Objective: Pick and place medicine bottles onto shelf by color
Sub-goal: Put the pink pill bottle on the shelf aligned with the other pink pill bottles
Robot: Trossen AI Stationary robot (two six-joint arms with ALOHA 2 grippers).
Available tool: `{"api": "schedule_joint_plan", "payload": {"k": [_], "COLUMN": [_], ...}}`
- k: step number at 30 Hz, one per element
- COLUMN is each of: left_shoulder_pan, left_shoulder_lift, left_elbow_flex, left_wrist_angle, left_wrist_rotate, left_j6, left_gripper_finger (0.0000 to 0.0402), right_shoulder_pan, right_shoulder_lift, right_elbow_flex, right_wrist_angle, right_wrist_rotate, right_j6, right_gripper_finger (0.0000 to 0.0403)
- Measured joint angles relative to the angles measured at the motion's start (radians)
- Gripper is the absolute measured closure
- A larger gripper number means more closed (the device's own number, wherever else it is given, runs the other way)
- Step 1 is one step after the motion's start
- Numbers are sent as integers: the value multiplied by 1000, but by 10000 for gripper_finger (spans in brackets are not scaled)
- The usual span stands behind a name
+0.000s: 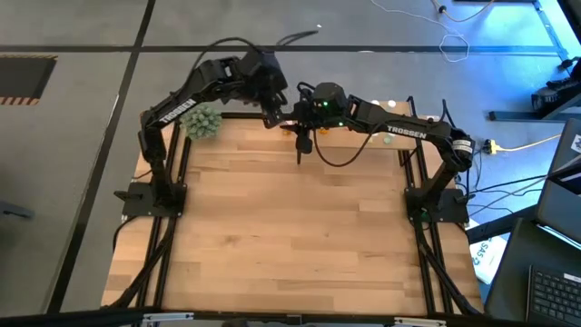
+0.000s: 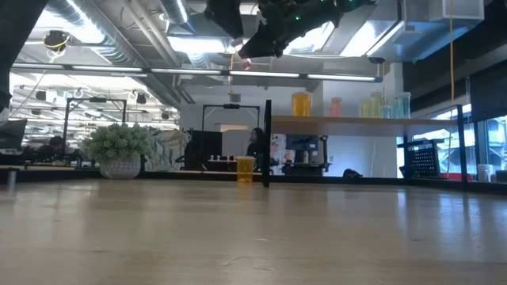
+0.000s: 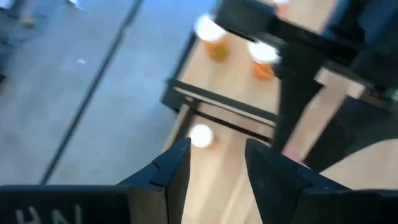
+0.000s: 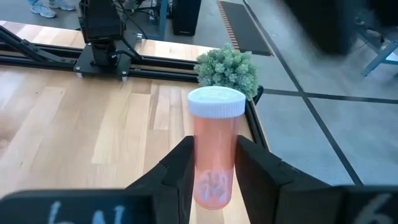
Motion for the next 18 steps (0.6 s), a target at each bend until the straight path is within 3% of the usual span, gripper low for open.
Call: {"api": "schedule_joint_plan", "payload": {"k": [7, 18], "left_shoulder_pan": [3, 26], "left_shoulder_lift": [-59, -87], "left_elbow_flex": [0, 0], "left_wrist_angle": [18, 16], "left_wrist_rotate": [-97, -121], "left_j6": [16, 15], "left_gripper_finger": [256, 257], "right_shoulder_pan": [0, -29], "right_shoulder_lift": [-20, -111], "right_elbow_flex": [0, 0], "right_wrist_angle": [-1, -68], "right_wrist_rotate": [21, 37], "right_j6": [15, 105], "right_gripper_finger": [297, 297]}}
